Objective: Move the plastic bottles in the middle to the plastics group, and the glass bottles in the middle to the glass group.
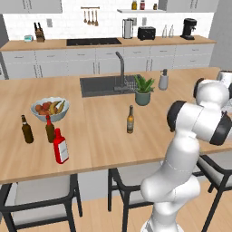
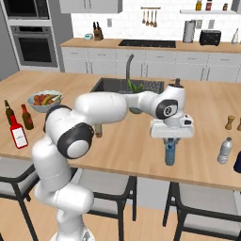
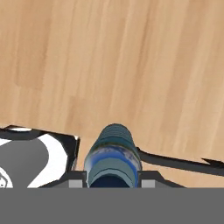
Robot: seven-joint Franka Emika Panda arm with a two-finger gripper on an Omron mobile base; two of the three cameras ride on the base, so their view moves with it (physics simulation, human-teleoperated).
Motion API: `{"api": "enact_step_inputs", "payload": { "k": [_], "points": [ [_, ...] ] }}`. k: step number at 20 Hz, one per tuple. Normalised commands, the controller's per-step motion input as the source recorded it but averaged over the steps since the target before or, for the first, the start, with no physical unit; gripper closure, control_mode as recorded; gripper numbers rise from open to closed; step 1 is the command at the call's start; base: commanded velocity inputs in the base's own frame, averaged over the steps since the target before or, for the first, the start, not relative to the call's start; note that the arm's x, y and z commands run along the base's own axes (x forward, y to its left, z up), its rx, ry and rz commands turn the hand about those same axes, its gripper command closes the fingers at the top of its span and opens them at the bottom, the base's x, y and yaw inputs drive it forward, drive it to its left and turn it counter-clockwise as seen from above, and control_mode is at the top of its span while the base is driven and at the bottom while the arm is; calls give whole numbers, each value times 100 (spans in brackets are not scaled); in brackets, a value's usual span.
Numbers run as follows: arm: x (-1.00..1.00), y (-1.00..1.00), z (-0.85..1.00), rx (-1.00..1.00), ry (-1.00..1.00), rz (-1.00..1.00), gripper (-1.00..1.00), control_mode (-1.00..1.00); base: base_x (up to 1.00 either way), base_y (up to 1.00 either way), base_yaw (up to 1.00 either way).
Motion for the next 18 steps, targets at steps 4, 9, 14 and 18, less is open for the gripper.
{"api": "enact_step_inputs", "payload": {
  "k": [4, 9, 14, 18],
  "points": [
    [0, -75, 0, 0, 1, -12, 100, -100, 0, 0, 0],
    [0, -66, 0, 0, 0, -13, 100, -100, 0, 0, 0],
    [16, -55, -1, 1, 0, -13, 100, -100, 0, 0, 0],
    [24, -49, -14, 6, 0, -9, 100, -100, 0, 0, 0]
  ]
}}
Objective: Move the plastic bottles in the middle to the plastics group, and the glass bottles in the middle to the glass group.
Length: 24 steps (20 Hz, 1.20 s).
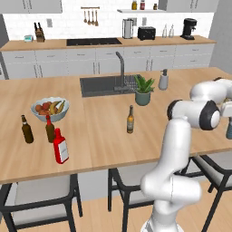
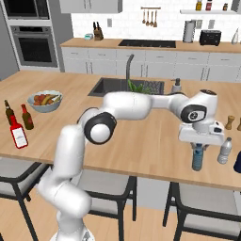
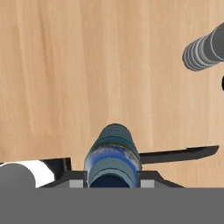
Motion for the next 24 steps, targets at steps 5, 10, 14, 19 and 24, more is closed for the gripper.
{"api": "enact_step_inputs", "payload": {
  "k": [5, 10, 14, 19, 24],
  "points": [
    [14, -46, -24, 6, 0, -3, 100, -100, 0, 0, 0],
    [1, -12, -36, 0, -1, 0, 100, -100, 0, 0, 0],
    [0, 9, -24, -8, -13, 0, 100, -100, 0, 0, 0],
    [-7, 40, -39, -22, -18, 0, 100, -100, 0, 0, 0],
    [0, 24, -42, -21, -19, 0, 100, -100, 0, 0, 0]
  ]
}}
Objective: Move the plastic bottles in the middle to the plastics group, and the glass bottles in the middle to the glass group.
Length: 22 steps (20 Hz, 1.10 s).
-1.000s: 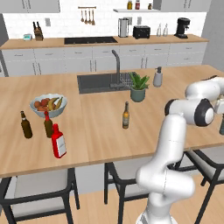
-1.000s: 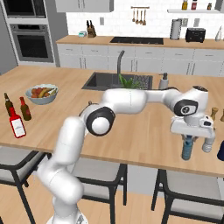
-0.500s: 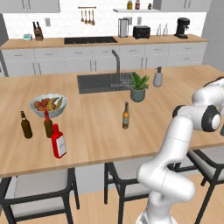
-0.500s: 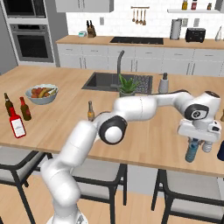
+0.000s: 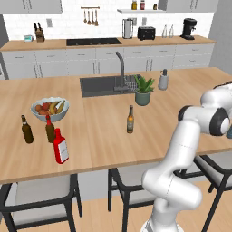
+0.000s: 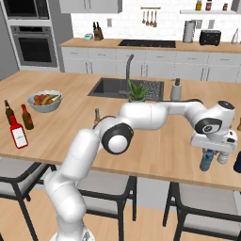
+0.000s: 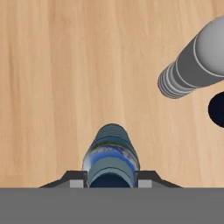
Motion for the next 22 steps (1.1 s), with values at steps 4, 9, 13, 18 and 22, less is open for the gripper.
{"api": "enact_step_inputs", "payload": {
  "k": [4, 9, 13, 18, 22],
  "points": [
    [0, 3, -5, -4, -2, 0, 100, -100, 0, 0, 0],
    [11, 0, 7, 0, 1, 0, 100, -100, 0, 0, 0],
    [1, -2, 42, 0, 9, 0, 100, -100, 0, 0, 0],
    [0, 0, 21, 0, 19, 0, 100, -100, 0, 0, 0],
    [0, 0, 0, 0, 14, 0, 100, -100, 0, 0, 0]
  ]
}}
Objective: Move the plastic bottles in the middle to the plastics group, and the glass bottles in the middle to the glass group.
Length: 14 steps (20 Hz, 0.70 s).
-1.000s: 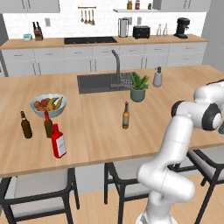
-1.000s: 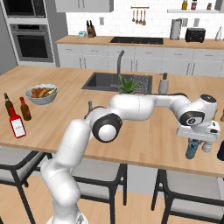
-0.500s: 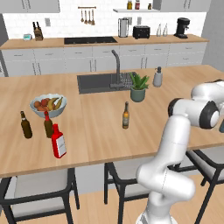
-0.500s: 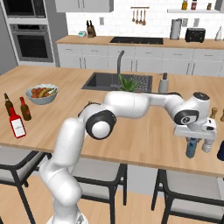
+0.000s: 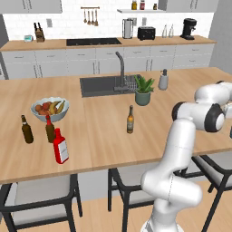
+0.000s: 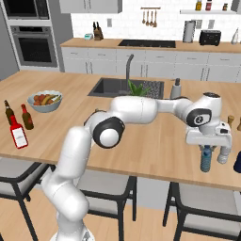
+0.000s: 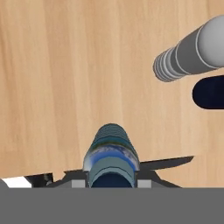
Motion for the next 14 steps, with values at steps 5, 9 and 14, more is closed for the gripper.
{"api": "enact_step_inputs", "payload": {
  "k": [5, 9, 14],
  "points": [
    [0, 0, 0, 7, 3, 0, 100, -100, 0, 0, 0],
    [0, -2, 1, 13, 4, 0, 100, -100, 0, 0, 0],
    [0, -1, 0, 6, 0, 0, 100, -100, 0, 0, 0]
  ]
}}
